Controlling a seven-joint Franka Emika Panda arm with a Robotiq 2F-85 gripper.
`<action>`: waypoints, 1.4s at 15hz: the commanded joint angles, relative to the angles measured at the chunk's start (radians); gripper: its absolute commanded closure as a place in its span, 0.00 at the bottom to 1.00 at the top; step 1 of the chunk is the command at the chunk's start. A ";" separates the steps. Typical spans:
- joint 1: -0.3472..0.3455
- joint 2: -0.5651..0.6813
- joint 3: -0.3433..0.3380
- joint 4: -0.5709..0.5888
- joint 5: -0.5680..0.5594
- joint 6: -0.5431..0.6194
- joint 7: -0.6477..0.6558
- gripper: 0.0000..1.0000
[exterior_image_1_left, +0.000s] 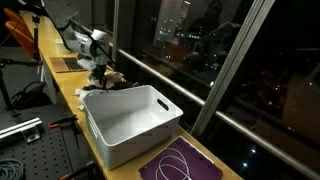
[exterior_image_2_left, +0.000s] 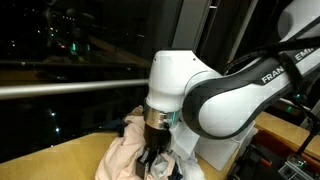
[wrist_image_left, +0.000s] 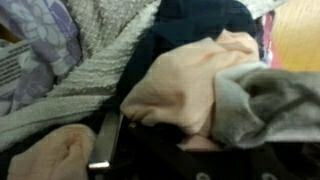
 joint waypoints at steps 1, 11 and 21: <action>-0.008 -0.152 0.009 -0.140 0.008 0.009 -0.008 1.00; -0.079 -0.515 0.016 -0.279 0.003 -0.167 -0.017 1.00; -0.268 -0.869 0.006 -0.195 -0.002 -0.623 -0.084 1.00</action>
